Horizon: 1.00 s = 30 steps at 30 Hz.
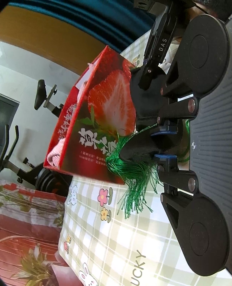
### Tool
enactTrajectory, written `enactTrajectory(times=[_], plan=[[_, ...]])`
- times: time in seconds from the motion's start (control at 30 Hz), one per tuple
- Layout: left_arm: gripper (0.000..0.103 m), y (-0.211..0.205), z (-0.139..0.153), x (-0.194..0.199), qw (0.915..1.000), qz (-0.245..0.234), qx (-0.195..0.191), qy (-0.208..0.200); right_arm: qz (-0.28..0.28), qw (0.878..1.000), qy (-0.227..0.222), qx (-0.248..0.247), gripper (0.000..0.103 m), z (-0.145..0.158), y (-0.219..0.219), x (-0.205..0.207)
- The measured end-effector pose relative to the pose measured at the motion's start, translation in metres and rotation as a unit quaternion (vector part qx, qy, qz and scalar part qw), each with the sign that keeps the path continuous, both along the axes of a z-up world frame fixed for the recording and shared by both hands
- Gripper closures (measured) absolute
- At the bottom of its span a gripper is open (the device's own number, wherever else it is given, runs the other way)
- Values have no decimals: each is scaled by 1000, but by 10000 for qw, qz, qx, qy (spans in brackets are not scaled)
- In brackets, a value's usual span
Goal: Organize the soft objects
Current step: 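Lift the black mask with both grippers and carry it over the red box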
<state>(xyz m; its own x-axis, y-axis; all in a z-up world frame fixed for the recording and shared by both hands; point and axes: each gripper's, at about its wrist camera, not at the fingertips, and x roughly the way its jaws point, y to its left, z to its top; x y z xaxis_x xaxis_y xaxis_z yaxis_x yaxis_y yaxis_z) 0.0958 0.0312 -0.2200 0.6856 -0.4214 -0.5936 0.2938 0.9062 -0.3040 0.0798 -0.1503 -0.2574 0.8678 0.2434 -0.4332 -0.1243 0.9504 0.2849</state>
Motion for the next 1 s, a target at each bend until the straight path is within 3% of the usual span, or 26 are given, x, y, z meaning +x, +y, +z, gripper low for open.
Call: enactTrajectory(times=[0.3,0.7,1.0], plan=[[86,-4,18,-5,9991,-190,-18,-374,12,9987,-414,-282,85,27,4,-22],[86,-13,60,-20,9935,-365,-55,-1077,-121,9945,-1000,-280,86,74,-1,-45],[87,-17,65,-25,9922,-426,-29,-1172,-192,9946,-997,-229,86,79,-5,-51]])
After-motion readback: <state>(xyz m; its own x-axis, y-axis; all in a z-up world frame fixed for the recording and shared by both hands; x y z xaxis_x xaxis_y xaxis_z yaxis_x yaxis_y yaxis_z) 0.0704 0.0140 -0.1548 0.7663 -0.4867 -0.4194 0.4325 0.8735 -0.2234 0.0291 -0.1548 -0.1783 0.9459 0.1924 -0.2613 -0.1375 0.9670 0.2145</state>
